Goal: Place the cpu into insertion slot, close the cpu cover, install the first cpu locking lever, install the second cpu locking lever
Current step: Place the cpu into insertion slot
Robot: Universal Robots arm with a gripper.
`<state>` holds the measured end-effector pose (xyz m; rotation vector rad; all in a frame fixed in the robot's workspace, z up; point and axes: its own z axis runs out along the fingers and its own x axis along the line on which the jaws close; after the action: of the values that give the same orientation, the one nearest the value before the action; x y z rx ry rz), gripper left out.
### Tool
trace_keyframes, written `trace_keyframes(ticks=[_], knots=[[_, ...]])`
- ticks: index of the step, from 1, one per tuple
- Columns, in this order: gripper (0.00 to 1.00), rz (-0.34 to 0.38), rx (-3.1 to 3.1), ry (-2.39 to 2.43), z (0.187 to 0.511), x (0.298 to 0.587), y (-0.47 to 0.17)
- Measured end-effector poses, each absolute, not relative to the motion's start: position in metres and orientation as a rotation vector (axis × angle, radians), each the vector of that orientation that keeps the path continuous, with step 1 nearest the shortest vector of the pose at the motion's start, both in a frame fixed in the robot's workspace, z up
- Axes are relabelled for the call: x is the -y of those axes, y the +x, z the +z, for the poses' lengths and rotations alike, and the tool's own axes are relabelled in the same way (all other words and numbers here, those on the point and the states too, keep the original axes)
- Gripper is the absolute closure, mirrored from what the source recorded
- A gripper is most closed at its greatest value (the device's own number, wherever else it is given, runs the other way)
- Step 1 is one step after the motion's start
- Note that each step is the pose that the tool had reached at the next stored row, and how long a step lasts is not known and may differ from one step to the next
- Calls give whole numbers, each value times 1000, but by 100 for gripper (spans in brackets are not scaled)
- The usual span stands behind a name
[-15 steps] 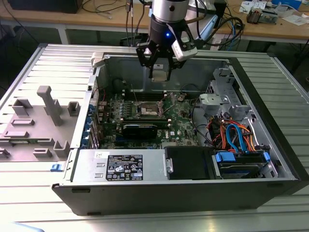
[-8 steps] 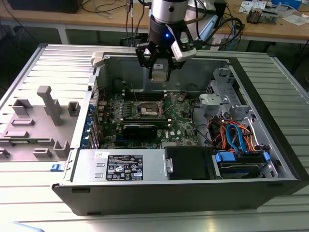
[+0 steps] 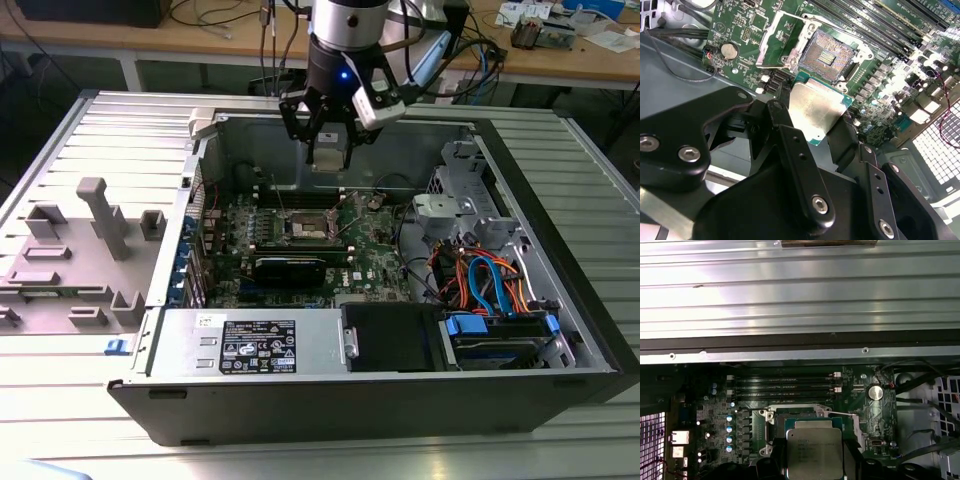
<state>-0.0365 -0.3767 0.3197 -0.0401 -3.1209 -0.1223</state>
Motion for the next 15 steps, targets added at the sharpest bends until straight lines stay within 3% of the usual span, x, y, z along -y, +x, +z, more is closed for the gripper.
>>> trace_keyframes(ticks=[15], knots=[[45, -121, 3121, -40, 318, 378, -39]])
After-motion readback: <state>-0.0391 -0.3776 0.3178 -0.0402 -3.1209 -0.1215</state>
